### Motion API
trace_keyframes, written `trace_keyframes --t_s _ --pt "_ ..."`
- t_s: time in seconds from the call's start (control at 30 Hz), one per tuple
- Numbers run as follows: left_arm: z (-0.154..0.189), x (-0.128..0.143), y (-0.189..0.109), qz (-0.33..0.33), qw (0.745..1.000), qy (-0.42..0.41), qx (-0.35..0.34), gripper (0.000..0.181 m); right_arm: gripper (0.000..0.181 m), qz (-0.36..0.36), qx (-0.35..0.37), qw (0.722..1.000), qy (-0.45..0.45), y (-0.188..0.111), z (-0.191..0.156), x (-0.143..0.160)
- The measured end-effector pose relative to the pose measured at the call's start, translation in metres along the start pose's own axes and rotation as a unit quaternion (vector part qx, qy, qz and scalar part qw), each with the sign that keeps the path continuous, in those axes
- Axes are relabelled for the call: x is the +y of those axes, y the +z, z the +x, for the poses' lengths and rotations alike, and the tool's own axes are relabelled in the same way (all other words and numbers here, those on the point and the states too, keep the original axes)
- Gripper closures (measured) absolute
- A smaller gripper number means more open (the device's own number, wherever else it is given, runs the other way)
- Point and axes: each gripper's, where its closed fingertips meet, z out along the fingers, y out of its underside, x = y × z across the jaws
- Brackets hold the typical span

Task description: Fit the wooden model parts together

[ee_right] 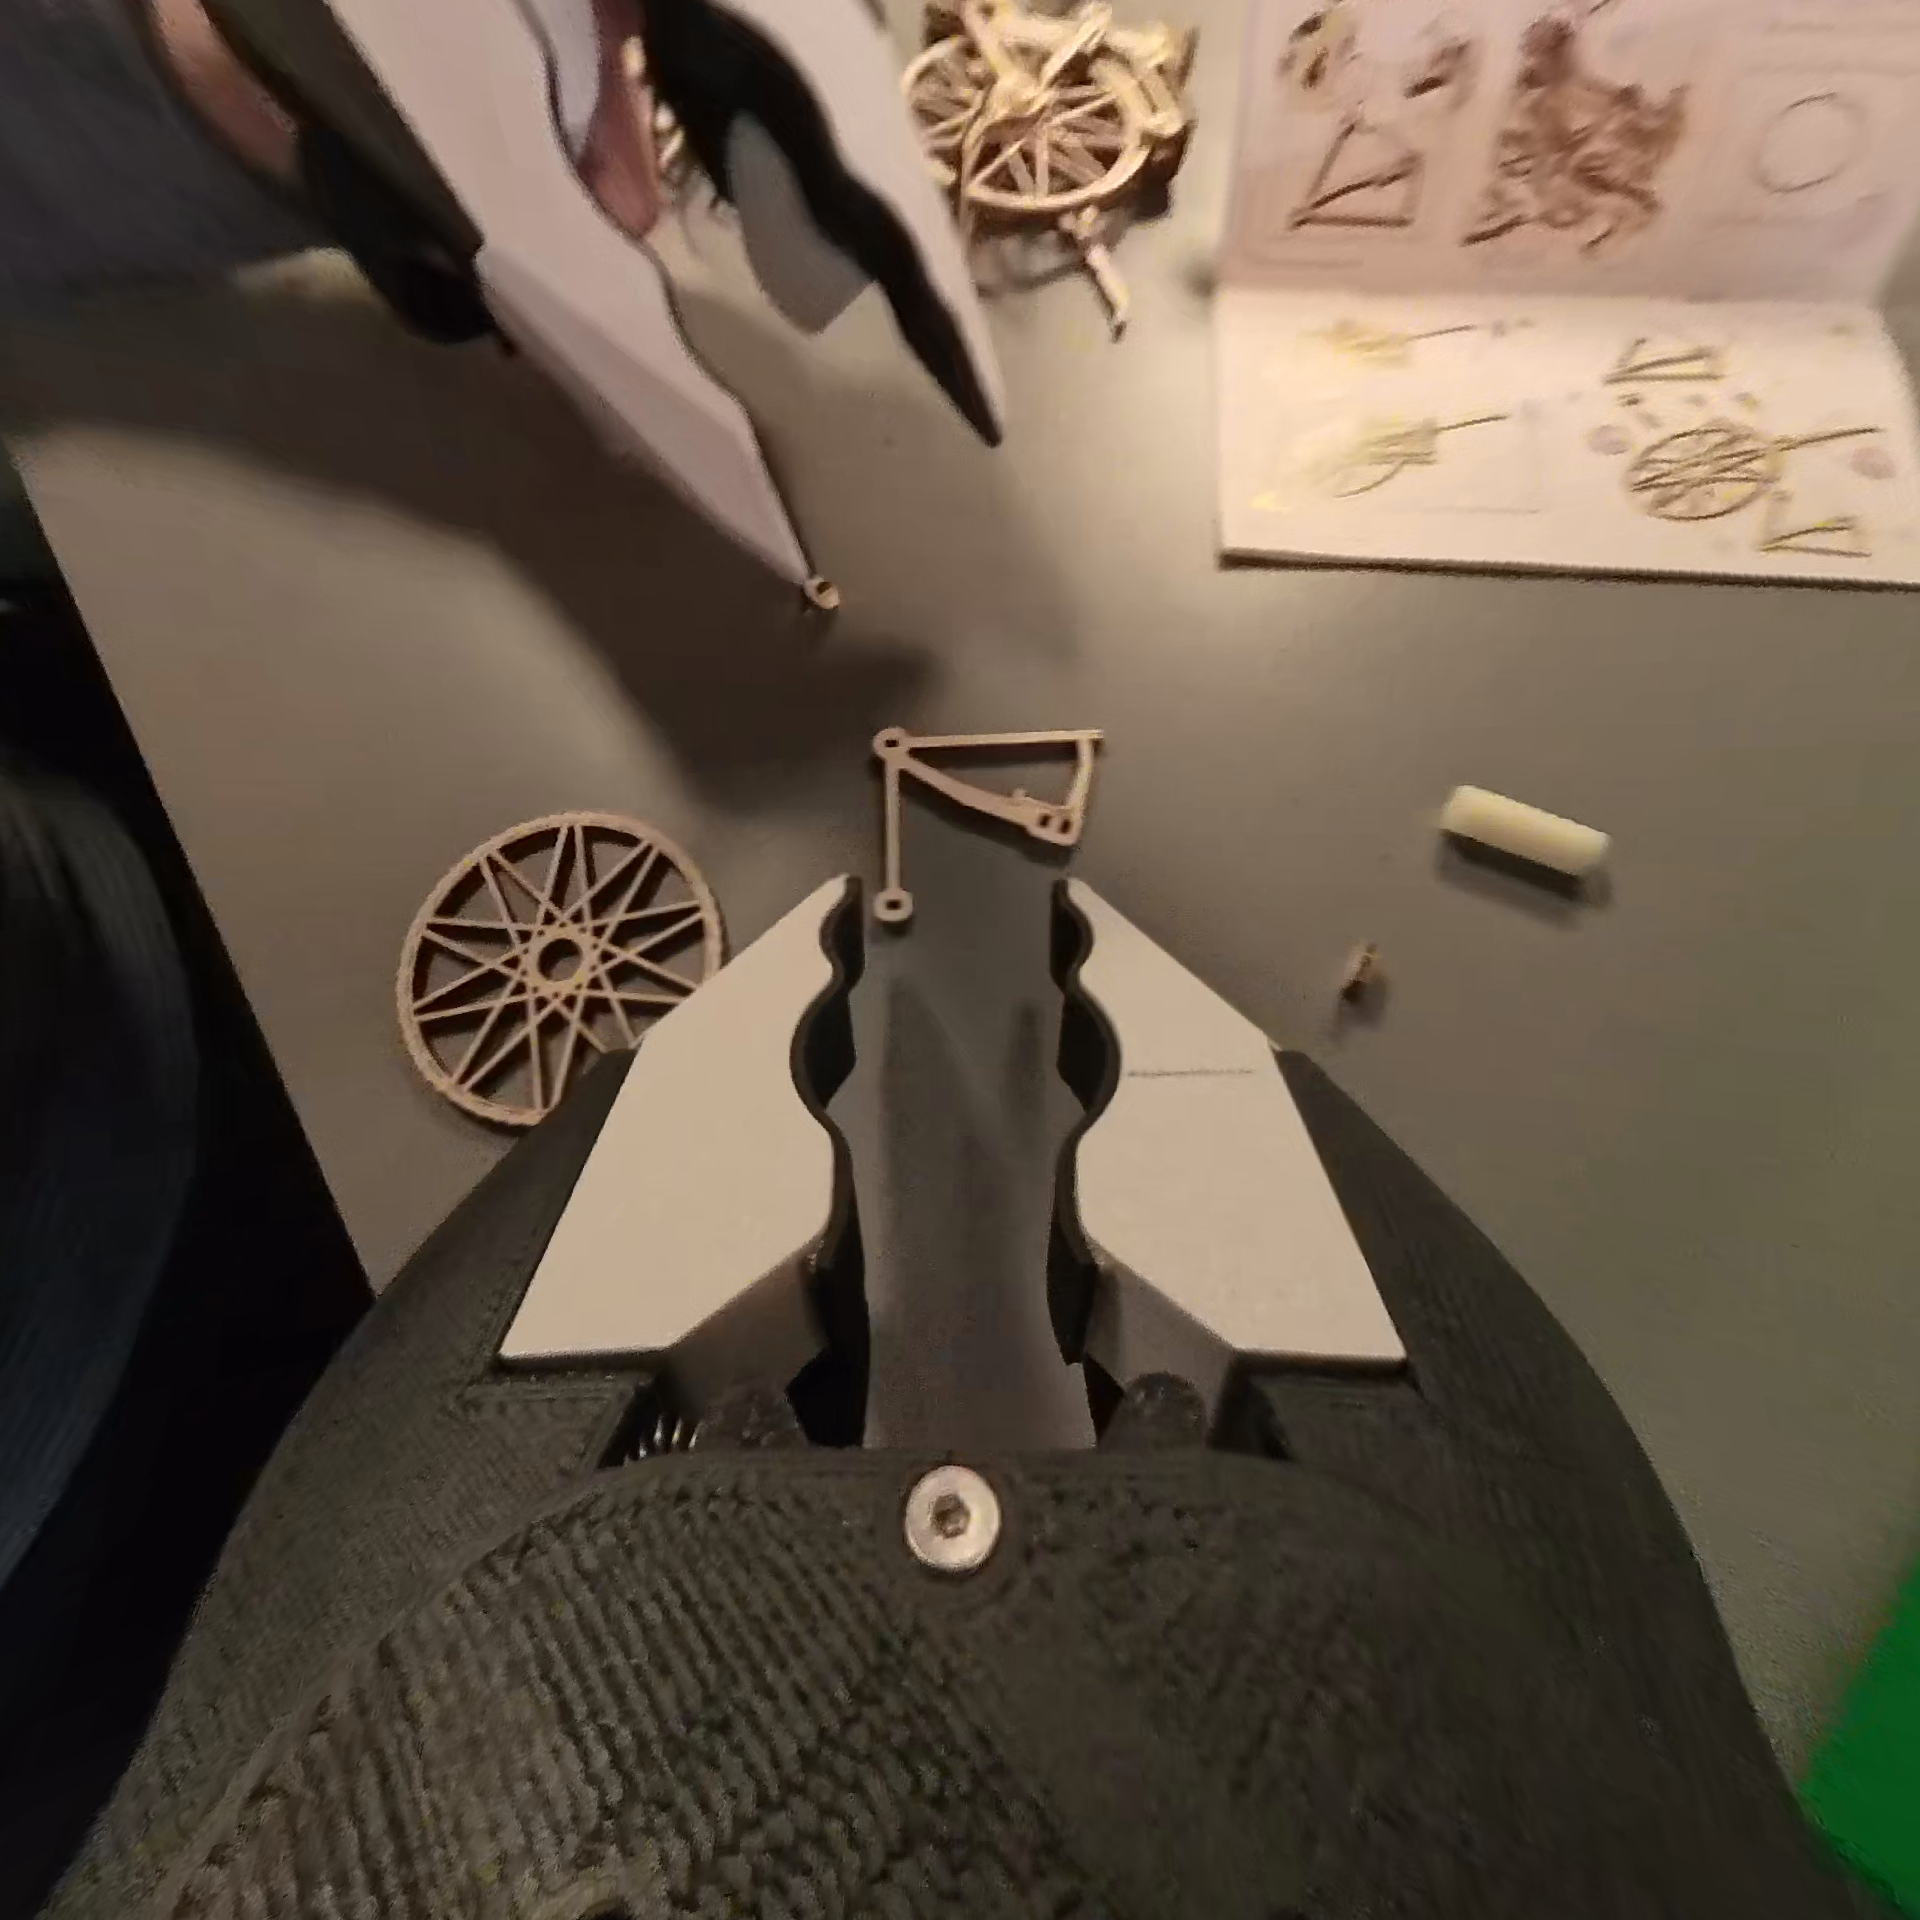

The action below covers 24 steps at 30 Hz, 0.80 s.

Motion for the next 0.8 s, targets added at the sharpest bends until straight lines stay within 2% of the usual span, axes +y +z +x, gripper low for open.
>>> trace_keyframes --t_s 0.2,0.3,0.4,0.53,0.63,0.7,0.8 --pt "0.000 -0.001 -0.001 0.002 1.000 0.000 -0.002 0.133 0.155 -0.024 -0.009 1.000 -0.014 0.017 -0.012 0.002" --pt "-0.001 -0.001 -0.001 0.003 1.000 -0.003 -0.002 0.133 0.178 -0.038 0.017 0.999 -0.026 0.019 -0.008 0.001" --pt "-0.001 -0.003 -0.001 0.010 1.000 -0.010 0.000 0.133 0.181 -0.044 0.024 0.998 -0.047 0.020 -0.008 0.000" --pt "0.001 -0.016 0.000 0.040 0.997 -0.058 0.018 0.134 0.181 -0.018 0.068 0.988 -0.140 0.015 -0.005 -0.014" --pt "0.006 -0.027 0.000 0.065 0.992 -0.102 0.043 0.134 0.181 0.016 0.098 0.968 -0.231 0.010 -0.012 -0.032" --pt "0.008 -0.027 0.002 0.059 0.987 -0.139 0.059 0.148 0.181 0.017 0.110 0.953 -0.280 0.008 -0.016 -0.037" --pt "0.021 -0.027 0.002 0.053 0.974 -0.185 0.118 0.152 0.181 0.032 0.105 0.942 -0.316 0.009 -0.024 -0.044"
